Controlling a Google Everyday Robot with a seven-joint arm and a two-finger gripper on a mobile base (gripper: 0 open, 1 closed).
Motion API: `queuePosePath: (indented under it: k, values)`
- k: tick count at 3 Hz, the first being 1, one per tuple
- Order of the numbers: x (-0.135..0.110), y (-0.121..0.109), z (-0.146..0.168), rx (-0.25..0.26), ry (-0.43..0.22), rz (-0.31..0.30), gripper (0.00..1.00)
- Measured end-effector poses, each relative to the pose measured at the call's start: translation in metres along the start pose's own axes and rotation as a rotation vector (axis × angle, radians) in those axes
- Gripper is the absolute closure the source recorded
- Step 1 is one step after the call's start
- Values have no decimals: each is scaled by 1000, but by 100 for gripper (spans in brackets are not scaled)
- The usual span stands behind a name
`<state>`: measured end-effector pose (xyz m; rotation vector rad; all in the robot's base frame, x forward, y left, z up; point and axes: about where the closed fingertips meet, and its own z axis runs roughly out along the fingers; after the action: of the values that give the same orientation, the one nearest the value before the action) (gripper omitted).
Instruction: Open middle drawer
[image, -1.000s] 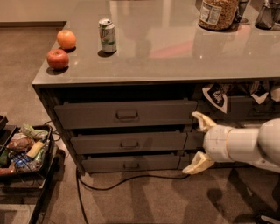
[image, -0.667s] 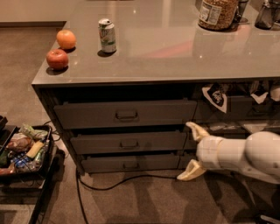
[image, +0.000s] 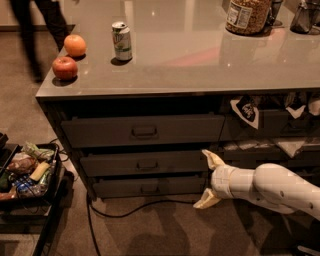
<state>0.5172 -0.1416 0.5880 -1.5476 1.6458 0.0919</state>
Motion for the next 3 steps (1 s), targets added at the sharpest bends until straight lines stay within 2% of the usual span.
queuePosePath:
  k: [1, 2, 3]
  values:
    - [0, 0, 0, 0, 0, 0, 0]
    - [7, 5, 22, -25, 2, 7, 0]
    - [19, -3, 68, -14, -37, 0, 0]
